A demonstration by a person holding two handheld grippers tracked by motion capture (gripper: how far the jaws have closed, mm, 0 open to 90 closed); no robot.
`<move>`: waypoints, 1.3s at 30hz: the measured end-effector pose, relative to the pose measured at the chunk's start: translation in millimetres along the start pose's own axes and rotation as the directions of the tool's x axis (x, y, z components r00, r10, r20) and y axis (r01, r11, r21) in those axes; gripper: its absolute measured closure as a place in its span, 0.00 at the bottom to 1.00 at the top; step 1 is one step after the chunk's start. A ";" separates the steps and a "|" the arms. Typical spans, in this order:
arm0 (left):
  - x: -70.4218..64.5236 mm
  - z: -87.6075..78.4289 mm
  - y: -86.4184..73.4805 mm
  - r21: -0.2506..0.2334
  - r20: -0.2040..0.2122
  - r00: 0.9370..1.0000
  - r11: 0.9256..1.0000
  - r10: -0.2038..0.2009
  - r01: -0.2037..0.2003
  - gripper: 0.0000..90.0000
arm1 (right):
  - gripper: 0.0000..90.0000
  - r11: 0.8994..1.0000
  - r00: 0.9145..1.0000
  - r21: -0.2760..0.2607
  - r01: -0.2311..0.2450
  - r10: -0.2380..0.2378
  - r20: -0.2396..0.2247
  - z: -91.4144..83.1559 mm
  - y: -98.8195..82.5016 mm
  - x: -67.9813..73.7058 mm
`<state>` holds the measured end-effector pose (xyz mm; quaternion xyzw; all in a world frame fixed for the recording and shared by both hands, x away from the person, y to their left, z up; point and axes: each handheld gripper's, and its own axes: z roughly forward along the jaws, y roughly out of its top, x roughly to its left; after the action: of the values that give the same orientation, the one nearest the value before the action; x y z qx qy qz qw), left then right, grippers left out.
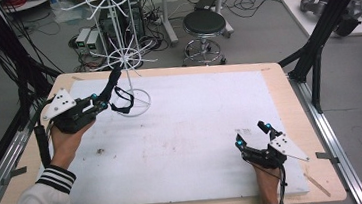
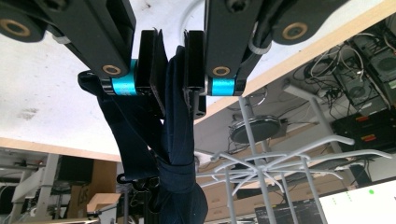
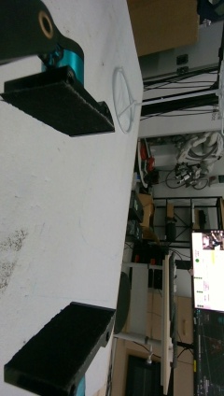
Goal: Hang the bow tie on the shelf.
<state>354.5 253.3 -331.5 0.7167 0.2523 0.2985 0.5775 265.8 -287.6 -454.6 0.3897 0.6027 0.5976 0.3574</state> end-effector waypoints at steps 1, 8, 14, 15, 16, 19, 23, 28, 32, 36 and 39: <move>0.4 0.3 1.4 0.000 0.000 1.000 1.000 -0.001 0.001 0.89 | 0.10 1.000 1.000 0.000 0.002 -0.002 0.000 0.0 0.0 -0.1; 4.1 2.6 8.3 -0.008 -0.011 1.000 1.000 -0.009 0.009 0.89 | 0.10 1.000 1.000 0.000 0.001 -0.001 0.000 0.0 0.0 -0.1; 7.1 7.2 12.3 -0.009 -0.027 1.000 1.000 -0.016 0.016 0.89 | 0.10 1.000 1.000 0.000 0.003 -0.003 -0.001 0.0 0.0 -0.1; 8.1 8.4 12.5 -0.009 -0.031 0.999 1.000 -0.019 0.019 0.89 | 0.10 1.000 1.000 0.000 0.002 -0.002 0.000 0.1 0.1 0.0; 9.2 9.8 12.5 -0.008 -0.036 0.999 1.000 -0.019 0.019 0.89 | 0.10 1.000 1.000 0.000 0.003 -0.003 0.000 0.0 0.0 -0.1; 11.4 14.5 11.2 -0.005 -0.047 0.998 1.000 -0.028 0.028 0.89 | 0.10 1.000 1.000 0.001 0.000 0.000 0.000 -0.1 0.0 -0.1; 12.4 19.4 9.7 -0.006 -0.055 0.998 0.999 -0.043 0.042 0.89 | 0.10 1.000 1.000 0.001 -0.003 0.003 -0.001 -0.2 0.0 -0.1; 13.1 23.0 10.0 0.000 -0.067 0.997 0.999 -0.048 0.048 0.89 | 0.10 1.000 1.000 -0.001 -0.003 0.003 -0.001 -0.1 0.1 -0.3; 14.3 25.2 11.1 0.000 -0.073 0.996 0.999 -0.052 0.052 0.89 | 0.10 1.000 1.000 -0.002 -0.003 0.003 0.000 0.0 0.0 -0.3; 16.7 27.1 10.0 0.005 -0.082 0.994 0.997 -0.071 0.072 0.89 | 0.10 1.000 1.000 -0.002 -0.003 0.003 -0.001 -0.1 0.1 -0.3; 17.6 29.5 8.2 0.014 -0.088 0.993 0.997 -0.079 0.080 0.89 | 0.10 1.000 1.000 -0.004 -0.004 0.004 -0.001 0.0 0.0 -0.5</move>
<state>388.1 244.1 -325.7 0.6973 0.3083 0.3042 0.5712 266.0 -288.0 -454.5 0.3900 0.6009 0.5997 0.3566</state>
